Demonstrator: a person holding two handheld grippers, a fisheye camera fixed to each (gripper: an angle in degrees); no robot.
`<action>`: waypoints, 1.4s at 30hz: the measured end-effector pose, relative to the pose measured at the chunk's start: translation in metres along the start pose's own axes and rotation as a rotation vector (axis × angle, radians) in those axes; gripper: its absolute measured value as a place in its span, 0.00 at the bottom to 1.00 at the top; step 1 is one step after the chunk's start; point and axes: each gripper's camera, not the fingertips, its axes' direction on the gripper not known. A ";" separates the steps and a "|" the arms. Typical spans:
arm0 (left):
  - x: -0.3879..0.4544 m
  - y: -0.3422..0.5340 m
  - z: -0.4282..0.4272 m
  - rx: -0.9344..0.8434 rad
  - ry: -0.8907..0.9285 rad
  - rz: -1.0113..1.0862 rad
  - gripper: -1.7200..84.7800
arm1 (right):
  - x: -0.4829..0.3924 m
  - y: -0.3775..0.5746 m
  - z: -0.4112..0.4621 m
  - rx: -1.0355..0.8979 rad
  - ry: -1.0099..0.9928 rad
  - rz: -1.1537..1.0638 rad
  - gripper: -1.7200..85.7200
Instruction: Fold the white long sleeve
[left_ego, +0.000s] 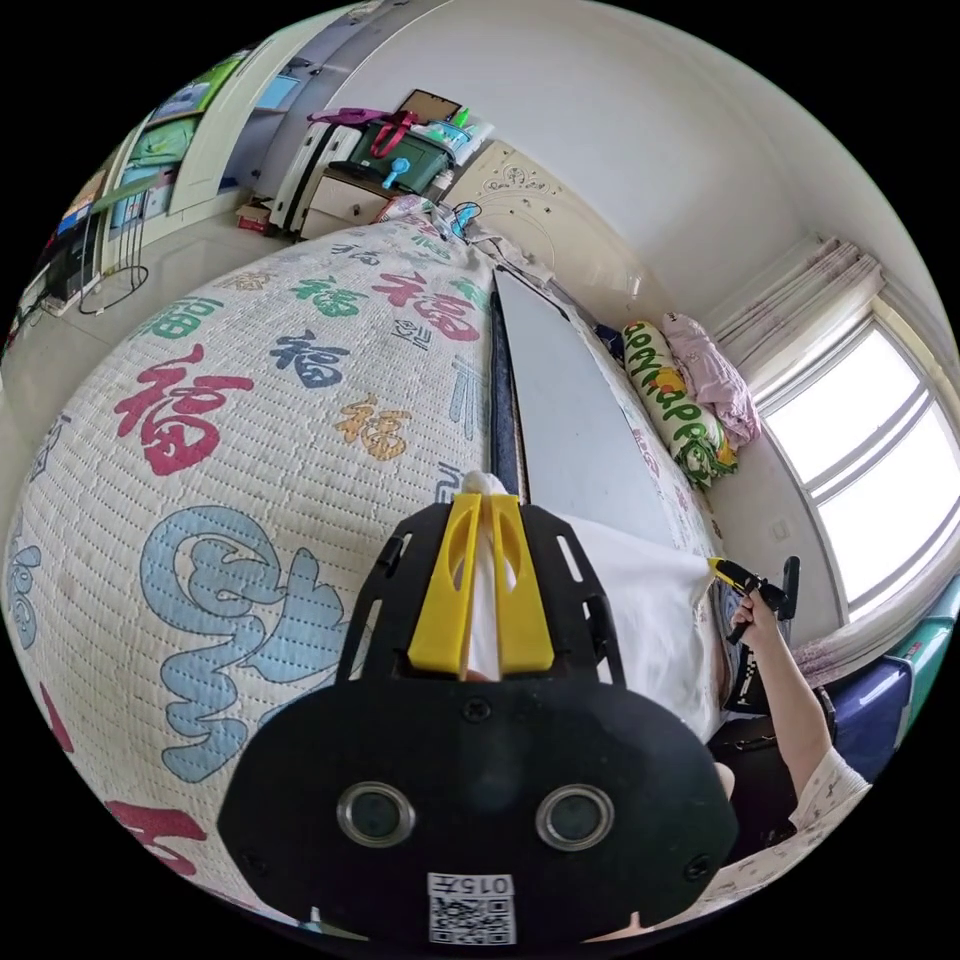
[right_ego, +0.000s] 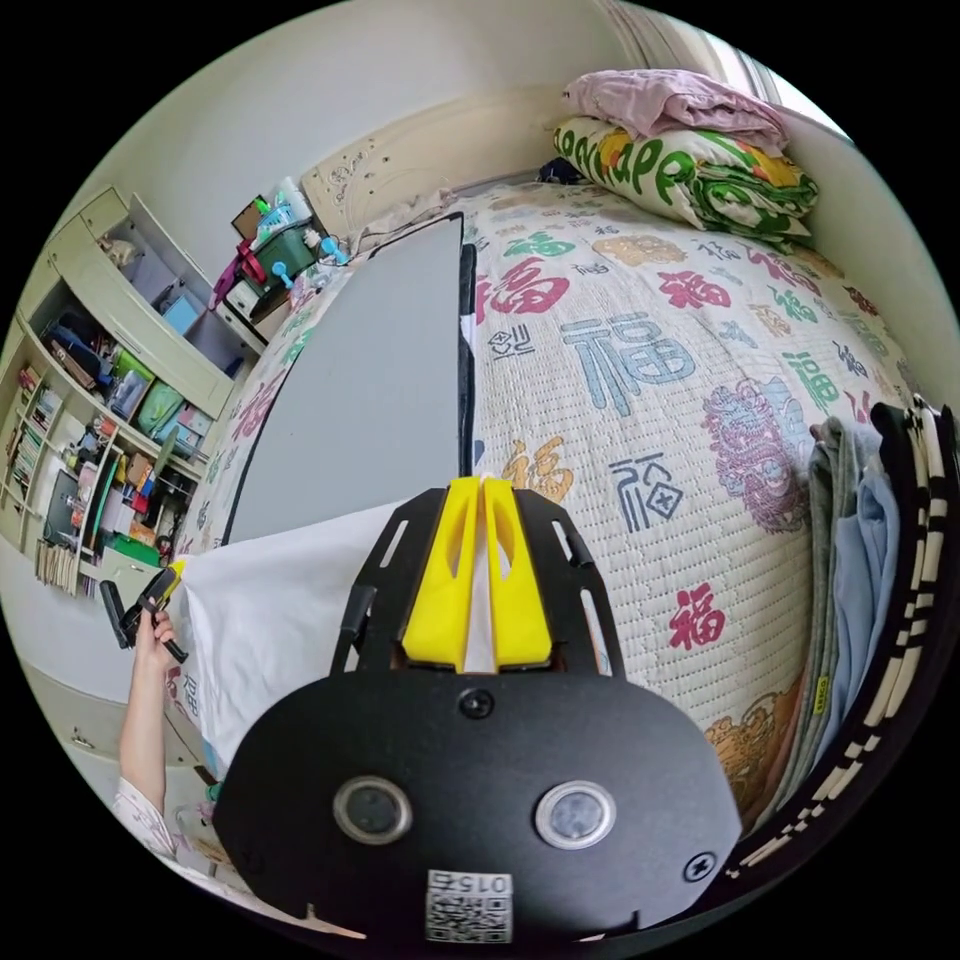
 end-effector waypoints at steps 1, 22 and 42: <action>-0.005 0.003 0.003 0.001 0.004 -0.001 0.03 | 0.008 0.006 0.005 0.019 -0.003 -0.006 0.02; -0.068 -0.003 0.041 -0.064 0.089 -0.021 0.11 | -0.129 0.543 -0.022 -0.172 -0.626 -0.822 0.13; 0.021 -0.134 0.058 -0.139 -0.218 0.229 0.03 | -0.068 0.752 0.001 -0.180 -0.259 -1.088 0.04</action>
